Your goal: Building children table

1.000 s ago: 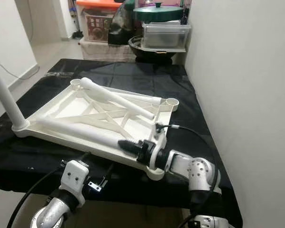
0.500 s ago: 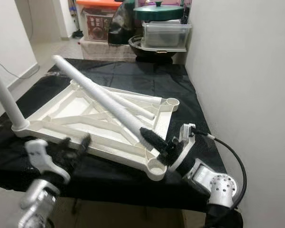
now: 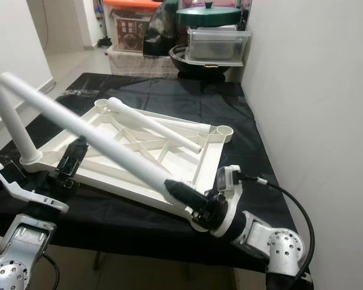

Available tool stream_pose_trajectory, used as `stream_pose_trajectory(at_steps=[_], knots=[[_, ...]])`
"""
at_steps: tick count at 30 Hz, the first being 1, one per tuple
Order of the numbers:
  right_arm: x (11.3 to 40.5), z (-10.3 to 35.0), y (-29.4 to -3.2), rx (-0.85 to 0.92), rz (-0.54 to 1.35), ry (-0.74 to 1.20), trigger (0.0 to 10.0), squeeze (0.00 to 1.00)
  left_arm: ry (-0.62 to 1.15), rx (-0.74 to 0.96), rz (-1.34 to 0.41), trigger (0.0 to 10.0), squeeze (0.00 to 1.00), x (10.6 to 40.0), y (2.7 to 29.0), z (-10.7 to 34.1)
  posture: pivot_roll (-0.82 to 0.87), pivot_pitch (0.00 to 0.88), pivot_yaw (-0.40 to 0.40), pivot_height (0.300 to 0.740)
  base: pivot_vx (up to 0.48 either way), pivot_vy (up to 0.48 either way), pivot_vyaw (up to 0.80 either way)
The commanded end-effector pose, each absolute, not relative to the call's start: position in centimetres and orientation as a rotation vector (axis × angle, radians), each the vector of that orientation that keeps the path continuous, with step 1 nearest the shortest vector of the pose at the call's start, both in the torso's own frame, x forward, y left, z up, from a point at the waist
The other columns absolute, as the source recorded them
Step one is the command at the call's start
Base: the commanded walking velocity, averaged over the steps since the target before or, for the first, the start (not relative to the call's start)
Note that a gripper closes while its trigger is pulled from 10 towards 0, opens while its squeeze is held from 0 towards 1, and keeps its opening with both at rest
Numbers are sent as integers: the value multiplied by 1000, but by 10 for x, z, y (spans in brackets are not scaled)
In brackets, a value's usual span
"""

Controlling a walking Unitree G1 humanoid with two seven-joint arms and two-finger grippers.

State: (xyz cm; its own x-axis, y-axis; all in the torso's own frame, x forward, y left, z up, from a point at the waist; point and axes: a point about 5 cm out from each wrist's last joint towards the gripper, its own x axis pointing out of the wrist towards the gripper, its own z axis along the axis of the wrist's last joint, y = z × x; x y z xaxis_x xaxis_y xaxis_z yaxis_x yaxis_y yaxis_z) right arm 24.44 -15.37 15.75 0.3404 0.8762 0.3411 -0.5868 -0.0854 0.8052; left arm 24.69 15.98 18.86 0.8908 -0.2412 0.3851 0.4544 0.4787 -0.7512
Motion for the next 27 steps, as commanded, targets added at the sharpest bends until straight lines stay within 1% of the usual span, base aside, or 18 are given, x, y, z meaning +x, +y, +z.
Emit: stream_pose_trajectory(at_steps=[1, 8, 18, 19, 20, 21, 22, 24, 25, 27], knots=[[240, 160, -150, 1078, 1302, 336, 0, 0, -245, -991, -497, 10000, 0, 243, 157, 195, 78, 0, -52, 740, 0, 0, 0], [233, 160, -150, 1052, 1348, 367, 0, 0, -274, -1059, -542, 10000, 0, 239, 162, 203, 75, 0, -52, 740, 0, 0, 0], [229, 158, -150, 1035, 1378, 373, 0, 0, -281, -1104, -535, 10000, 0, 239, 167, 204, 72, 0, -53, 740, 0, 0, 0], [229, 158, -150, 1032, 1378, 373, 0, 0, -284, -1121, -527, 6118, 0, 239, 169, 204, 71, 0, -54, 740, 0, 0, 0], [229, 158, -150, 1032, 1378, 373, 0, 0, -284, -1121, -527, 6118, 0, 239, 169, 204, 71, 0, -54, 740, 0, 0, 0], [228, 158, -151, 1031, 1377, 373, 0, 0, -290, -1138, -523, 3333, 0, 239, 172, 203, 70, 0, -55, 740, 0, 0, 0], [228, 158, -151, 1029, 1380, 372, 0, 0, -294, -1147, -521, 196, 0, 239, 174, 203, 67, 0, -53, 740, 0, 0, 0], [228, 158, -152, 1027, 1383, 371, 0, 0, -295, -1155, -522, 196, 0, 239, 175, 203, 67, 0, -53, 740, 0, 0, 0], [227, 158, -152, 1023, 1387, 374, 0, 0, -293, -1155, -534, 1059, 0, 238, 176, 203, 67, 0, -53, 740, 0, 0, 0], [227, 157, -152, 1021, 1390, 377, 0, 0, -291, -1155, -543, 1059, 0, 238, 176, 204, 67, 0, -54, 740, 0, 0, 0]])
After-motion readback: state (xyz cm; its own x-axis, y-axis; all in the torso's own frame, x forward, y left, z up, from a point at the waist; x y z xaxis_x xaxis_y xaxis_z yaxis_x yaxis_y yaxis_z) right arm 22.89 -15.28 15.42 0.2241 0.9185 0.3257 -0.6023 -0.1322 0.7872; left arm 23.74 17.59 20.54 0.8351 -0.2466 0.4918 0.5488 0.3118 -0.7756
